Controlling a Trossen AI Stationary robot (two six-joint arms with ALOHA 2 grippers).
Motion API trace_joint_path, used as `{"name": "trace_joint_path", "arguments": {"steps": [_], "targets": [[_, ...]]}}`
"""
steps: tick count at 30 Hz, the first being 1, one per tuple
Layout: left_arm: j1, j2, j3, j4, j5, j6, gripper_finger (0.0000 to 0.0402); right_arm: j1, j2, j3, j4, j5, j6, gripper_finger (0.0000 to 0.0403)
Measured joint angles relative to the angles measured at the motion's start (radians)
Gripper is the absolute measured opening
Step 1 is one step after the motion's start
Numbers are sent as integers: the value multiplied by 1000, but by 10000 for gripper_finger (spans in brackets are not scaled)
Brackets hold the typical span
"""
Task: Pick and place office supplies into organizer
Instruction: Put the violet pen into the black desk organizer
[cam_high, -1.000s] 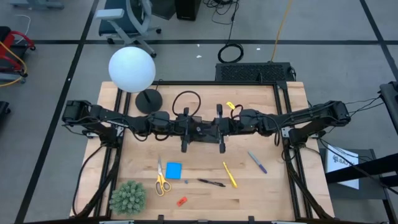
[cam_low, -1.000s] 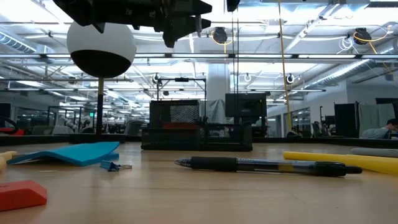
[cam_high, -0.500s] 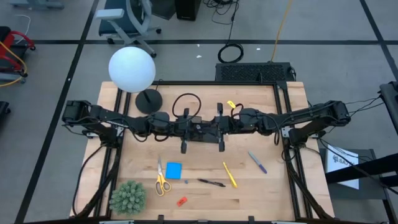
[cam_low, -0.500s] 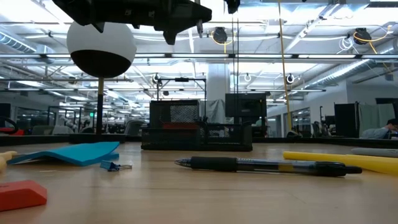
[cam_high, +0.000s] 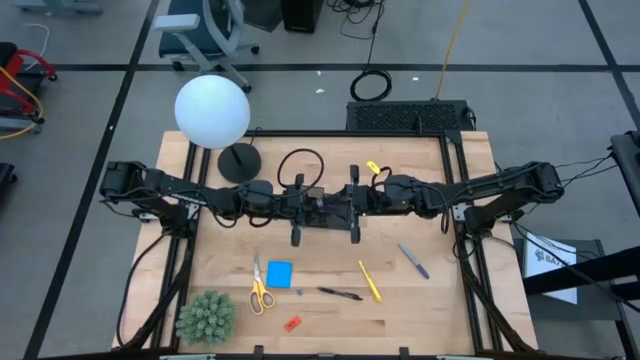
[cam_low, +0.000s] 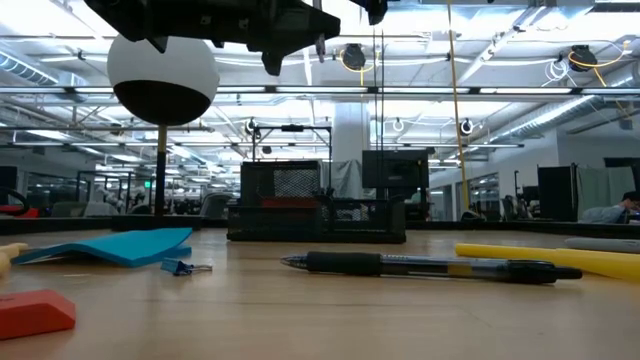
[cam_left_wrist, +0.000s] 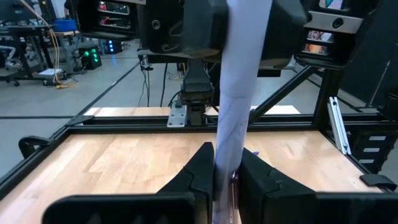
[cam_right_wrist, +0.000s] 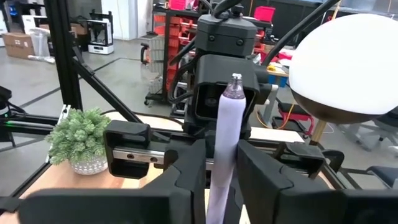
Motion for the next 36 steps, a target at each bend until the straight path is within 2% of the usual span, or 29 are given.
{"name": "trace_joint_path", "arguments": {"steps": [7, 17, 27, 36], "targets": [[0, 0, 0, 0, -2, 2, 40, 1, 0, 0, -7, 0, -4, 116], [1, 0, 0, 1, -3, -9, 40, 1, -2, 0, -37, 6, -91, 155], [1, 0, 0, 3, -7, -42, 39, 10, -56, 0, -178, 229, -187, 163], [8, 0, 0, 1, 0, -184, 39, 72, -134, 0, -259, 240, -256, 164]]}}
